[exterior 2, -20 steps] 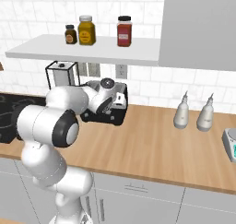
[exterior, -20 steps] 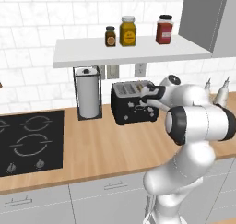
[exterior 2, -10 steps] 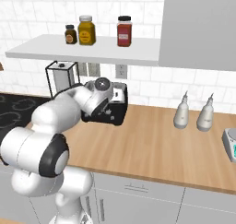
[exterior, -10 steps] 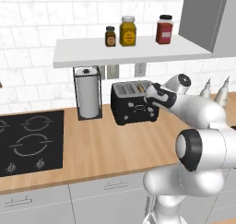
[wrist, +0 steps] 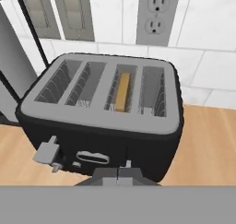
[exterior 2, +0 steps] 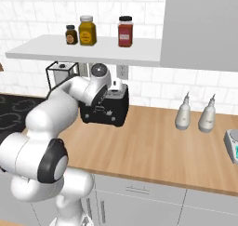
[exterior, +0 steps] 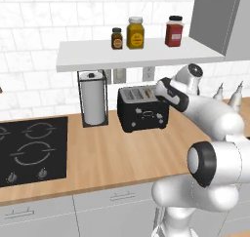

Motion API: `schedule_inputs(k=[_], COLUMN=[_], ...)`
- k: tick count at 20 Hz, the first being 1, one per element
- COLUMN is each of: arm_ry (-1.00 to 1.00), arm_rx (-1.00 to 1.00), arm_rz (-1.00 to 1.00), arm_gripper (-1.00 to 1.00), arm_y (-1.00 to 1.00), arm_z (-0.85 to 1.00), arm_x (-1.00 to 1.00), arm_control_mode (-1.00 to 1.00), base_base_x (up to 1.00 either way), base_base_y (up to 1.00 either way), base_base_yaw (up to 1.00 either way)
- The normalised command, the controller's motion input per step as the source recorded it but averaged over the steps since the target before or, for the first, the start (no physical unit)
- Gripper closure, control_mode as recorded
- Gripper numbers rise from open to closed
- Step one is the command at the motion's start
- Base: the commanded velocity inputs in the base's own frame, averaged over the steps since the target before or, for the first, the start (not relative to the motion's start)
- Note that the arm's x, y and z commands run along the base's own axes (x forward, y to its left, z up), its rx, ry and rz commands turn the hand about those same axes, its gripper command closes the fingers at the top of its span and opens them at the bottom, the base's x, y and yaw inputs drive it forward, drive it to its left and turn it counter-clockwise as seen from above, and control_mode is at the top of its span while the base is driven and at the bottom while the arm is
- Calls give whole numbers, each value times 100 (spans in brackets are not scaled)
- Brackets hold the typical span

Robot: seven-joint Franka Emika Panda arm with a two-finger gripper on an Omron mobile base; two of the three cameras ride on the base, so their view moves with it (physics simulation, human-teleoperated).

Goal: Start the toaster. Once the lever pops up, take the bread to the plate on the dining counter.

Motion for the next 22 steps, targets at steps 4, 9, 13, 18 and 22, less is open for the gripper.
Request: schedule_inputs(k=[4,9,13,18,22], arm_ry=[0,0,0,-2,-5], arm_rx=[0,0,0,0,0], arm_rz=[0,0,0,-3,-3], arm_gripper=[100,100,100,100,100], arm_y=[28,11,0,0,0], arm_z=[0,0,0,0,0], arm_x=[23,26,20,21,23], arm_control_mode=[-100,-100,-100,-100,-100], base_base_x=[0,0,0,0,0], base_base_y=[0,0,0,0,0], base_base_yaw=[0,0,0,0,0])
